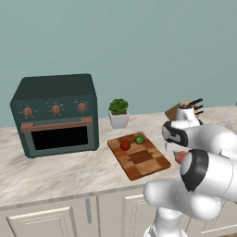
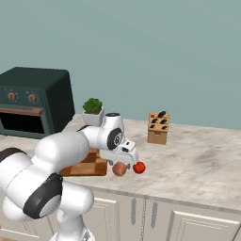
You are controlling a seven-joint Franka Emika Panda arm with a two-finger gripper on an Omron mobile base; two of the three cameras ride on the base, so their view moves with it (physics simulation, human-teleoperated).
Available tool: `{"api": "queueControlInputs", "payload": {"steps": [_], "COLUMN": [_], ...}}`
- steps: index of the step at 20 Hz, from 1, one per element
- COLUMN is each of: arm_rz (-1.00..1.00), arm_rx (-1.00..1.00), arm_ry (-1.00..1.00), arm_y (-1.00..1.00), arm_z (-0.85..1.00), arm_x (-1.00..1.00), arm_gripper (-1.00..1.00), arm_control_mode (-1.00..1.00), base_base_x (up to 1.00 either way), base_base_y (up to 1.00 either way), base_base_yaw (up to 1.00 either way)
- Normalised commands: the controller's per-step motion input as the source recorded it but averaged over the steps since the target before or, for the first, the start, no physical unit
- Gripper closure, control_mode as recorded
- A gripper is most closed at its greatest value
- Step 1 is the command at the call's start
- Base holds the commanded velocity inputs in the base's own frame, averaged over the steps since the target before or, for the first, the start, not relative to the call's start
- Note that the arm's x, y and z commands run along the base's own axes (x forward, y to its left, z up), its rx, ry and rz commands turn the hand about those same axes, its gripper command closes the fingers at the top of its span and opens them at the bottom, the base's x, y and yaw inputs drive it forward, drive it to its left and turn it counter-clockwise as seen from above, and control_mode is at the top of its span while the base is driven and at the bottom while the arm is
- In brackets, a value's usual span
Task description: Place the avocado, onion, tomato, and bell pepper on the cutting board.
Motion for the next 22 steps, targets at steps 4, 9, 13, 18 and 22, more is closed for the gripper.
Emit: {"api": "queueControlInputs", "payload": {"steps": [4,9,13,18,22], "arm_rz": [0.06,0.07,0.05,0.06,0.06], "arm_rx": [0.0,0.0,0.0,0.0,0.0], "arm_ry": [0.0,0.0,0.0,0.0,0.0], "arm_y": [0.02,0.05,0.13,0.07,0.04], "arm_z": [-0.15,-0.09,-0.05,-0.07,-0.1], "arm_x": [-0.07,-0.06,0.0,0.0,0.0], "arm_gripper": [-1.0,-1.0,-1.0,-1.0,-1.0], "arm_control_mode": [-1.0,-1.0,-1.0,-1.0,-1.0], "base_base_x": [0.0,0.0,0.0,0.0,0.0], "base_base_y": [0.0,0.0,0.0,0.0,0.0], "base_base_yaw": [0.0,0.0,0.0,0.0,0.0]}}
